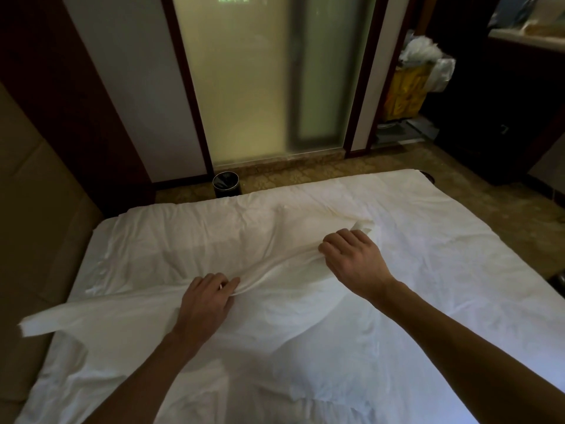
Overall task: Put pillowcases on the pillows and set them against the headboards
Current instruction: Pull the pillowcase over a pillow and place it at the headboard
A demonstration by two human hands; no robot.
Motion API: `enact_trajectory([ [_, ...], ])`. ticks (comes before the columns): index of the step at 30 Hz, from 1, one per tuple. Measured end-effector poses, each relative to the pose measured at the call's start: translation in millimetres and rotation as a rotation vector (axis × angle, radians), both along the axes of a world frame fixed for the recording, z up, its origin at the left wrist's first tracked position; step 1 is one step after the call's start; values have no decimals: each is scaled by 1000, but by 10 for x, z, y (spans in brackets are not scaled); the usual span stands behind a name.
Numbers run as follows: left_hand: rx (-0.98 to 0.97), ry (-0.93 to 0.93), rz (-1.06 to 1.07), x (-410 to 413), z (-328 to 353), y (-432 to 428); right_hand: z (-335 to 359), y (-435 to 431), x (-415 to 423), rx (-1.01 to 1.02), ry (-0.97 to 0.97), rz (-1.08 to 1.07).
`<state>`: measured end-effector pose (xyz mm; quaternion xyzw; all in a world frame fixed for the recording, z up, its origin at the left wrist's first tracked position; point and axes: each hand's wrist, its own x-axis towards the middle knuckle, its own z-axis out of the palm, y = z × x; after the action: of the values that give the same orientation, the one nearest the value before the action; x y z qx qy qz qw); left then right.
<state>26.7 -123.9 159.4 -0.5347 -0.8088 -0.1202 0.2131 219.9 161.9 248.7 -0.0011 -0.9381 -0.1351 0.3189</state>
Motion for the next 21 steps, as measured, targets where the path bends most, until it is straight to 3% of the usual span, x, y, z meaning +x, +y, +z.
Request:
enact_trajectory([
  [8, 94, 4, -61, 84, 70, 14, 75, 224, 112, -53, 29, -144],
  [13, 95, 109, -77, 91, 98, 45, 10, 365, 253, -127, 8, -234],
  [18, 105, 154, -108, 125, 105, 55, 56, 194, 354, -128, -93, -124],
  [21, 107, 146, -109, 125, 59, 68, 223, -140, 296, -110, -86, 145],
])
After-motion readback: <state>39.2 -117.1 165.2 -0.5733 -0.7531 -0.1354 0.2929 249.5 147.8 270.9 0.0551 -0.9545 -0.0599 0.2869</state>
